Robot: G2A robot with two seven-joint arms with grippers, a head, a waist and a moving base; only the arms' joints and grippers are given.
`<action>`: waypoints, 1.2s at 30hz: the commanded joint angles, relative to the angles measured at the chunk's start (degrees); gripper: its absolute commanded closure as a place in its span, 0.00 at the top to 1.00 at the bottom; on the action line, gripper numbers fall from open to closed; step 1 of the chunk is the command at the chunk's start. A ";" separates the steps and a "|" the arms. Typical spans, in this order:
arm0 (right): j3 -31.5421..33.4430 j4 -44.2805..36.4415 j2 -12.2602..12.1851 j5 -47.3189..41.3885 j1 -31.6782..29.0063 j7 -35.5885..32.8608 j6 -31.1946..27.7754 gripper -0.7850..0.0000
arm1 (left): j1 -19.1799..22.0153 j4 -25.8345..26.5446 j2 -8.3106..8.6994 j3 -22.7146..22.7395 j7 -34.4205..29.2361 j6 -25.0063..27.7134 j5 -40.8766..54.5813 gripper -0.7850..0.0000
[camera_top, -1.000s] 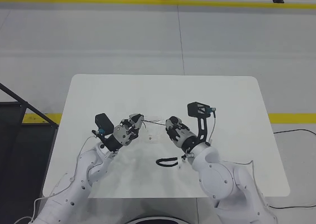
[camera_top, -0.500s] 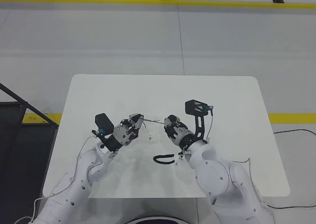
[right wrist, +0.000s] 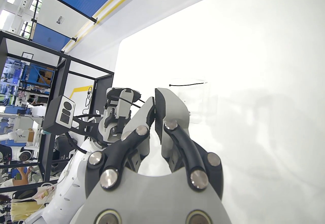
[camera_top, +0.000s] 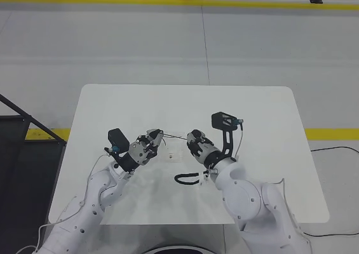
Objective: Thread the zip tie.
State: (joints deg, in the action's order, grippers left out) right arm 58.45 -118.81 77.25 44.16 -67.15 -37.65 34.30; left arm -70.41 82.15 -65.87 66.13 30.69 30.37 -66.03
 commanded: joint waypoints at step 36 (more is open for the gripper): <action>0.47 1.60 1.13 -0.98 1.32 -0.80 0.92 0.00 | 0.00 0.00 0.00 0.00 0.00 0.00 0.00 0.00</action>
State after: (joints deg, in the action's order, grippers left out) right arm 58.90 -117.22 78.35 43.26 -65.89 -38.40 35.13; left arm -70.41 82.15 -65.87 66.13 30.69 30.37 -66.03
